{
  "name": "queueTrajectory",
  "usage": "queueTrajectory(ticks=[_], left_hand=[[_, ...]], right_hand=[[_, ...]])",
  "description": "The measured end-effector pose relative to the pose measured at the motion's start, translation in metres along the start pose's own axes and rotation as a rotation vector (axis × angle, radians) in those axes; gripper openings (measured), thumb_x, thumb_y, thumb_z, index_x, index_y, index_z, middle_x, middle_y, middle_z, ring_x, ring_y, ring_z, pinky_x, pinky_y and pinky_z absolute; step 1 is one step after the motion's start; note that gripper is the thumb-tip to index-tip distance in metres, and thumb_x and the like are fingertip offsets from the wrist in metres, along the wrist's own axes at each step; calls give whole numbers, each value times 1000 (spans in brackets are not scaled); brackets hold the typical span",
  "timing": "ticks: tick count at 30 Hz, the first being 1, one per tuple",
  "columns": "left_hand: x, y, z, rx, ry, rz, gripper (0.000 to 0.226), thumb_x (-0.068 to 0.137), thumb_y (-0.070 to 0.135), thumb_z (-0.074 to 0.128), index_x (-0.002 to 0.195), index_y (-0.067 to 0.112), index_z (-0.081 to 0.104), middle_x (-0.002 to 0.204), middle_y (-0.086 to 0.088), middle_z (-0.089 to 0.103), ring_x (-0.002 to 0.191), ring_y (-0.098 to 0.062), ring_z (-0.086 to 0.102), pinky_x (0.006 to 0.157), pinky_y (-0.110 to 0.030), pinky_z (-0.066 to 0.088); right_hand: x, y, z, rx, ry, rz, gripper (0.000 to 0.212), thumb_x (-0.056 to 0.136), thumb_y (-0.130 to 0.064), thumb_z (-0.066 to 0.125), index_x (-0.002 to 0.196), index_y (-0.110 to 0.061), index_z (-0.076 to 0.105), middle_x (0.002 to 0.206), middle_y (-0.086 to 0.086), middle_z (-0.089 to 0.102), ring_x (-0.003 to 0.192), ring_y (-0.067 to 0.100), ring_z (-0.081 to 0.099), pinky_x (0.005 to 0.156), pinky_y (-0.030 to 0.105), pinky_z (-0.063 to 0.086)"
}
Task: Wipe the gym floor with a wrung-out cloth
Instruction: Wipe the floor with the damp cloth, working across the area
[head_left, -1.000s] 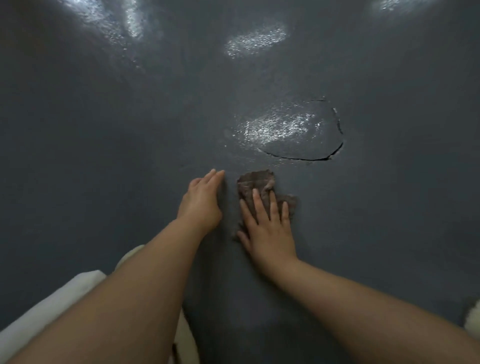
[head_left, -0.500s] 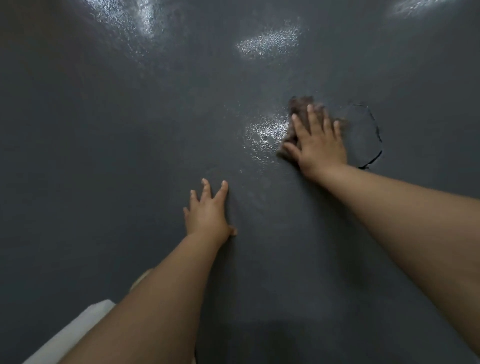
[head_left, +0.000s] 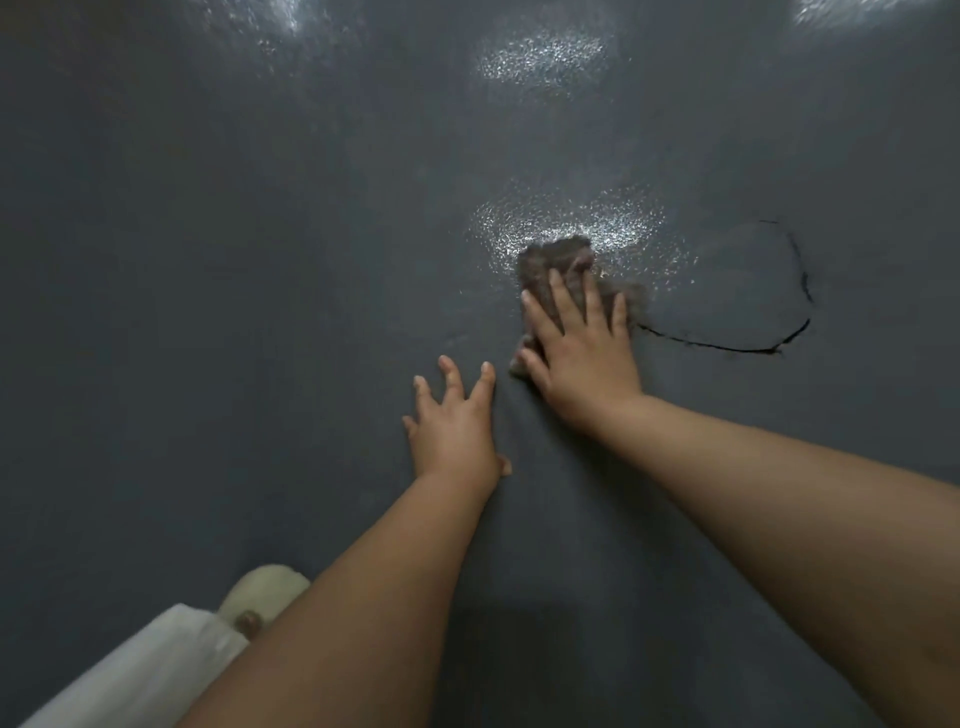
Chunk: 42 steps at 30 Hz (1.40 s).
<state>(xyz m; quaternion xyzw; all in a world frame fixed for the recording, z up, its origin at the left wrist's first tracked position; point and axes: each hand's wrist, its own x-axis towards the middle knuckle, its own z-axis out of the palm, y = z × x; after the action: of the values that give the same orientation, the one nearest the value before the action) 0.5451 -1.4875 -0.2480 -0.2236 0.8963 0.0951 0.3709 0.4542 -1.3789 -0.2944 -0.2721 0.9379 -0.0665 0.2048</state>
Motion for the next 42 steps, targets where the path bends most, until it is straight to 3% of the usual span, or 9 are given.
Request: queueTrajectory(ticks=[5,11,13,16,18,33,35,39,42], left_hand=[[1,-4,4,-22,25,29,107,76,40,75,150,35,-2,158,-3,-13,143,-38,-2,111,-52,22],[3,-15,8,-95,76,64,100,77,45,72,150,36,5,159,1,-8,144,-34,2,115,-45,23],[2,-19,5,-161,141,52,88,81,45,68,150,33,15,159,4,3,144,-29,10,114,-39,26],[3,-27,-4,-214,249,22,75,85,40,65,148,27,25,157,4,17,141,-22,20,111,-35,28],[5,-33,-8,-220,290,-15,71,87,36,64,147,25,28,156,2,18,140,-22,19,110,-36,28],[46,-39,-30,-442,514,-191,52,94,26,54,143,21,38,156,-3,19,141,-23,17,113,-34,17],[39,-48,-23,-495,519,-283,50,94,22,52,143,21,39,156,-3,19,140,-25,18,113,-34,17],[20,-69,-3,-598,521,-435,49,95,11,47,143,18,39,156,-8,20,140,-30,19,113,-31,14],[9,-84,6,-624,509,-473,49,96,7,44,143,17,38,156,-7,18,141,-30,17,113,-33,15]], right_hand=[[-50,-19,30,-63,27,-27,61,80,-46,34,132,-22,55,142,10,47,131,39,42,101,61,28],[-37,-11,20,-114,16,-132,63,79,-50,34,130,-21,58,138,10,52,127,38,48,99,61,30],[-29,-4,15,-129,-15,-181,65,82,-53,29,135,-23,52,144,8,46,132,37,41,104,57,22],[-13,5,5,-160,-29,-239,67,89,-59,16,150,-31,18,159,1,8,146,31,3,113,50,-3],[0,12,-4,-197,-47,-232,64,95,-58,21,151,-34,1,159,-1,-10,146,27,-11,114,49,-9],[118,-26,-46,-42,-87,-63,65,98,-51,30,152,-29,2,159,1,-15,143,35,-18,113,55,-8],[106,-44,-38,-75,-96,-172,64,98,-50,31,152,-28,6,159,2,-15,143,37,-17,113,56,-7],[49,-85,-6,-200,-223,-640,61,98,-48,32,152,-26,13,159,5,-8,143,39,-12,113,56,-4],[-1,-93,25,-268,-277,-980,59,92,-49,26,144,-23,39,156,10,22,141,44,15,109,63,14]])
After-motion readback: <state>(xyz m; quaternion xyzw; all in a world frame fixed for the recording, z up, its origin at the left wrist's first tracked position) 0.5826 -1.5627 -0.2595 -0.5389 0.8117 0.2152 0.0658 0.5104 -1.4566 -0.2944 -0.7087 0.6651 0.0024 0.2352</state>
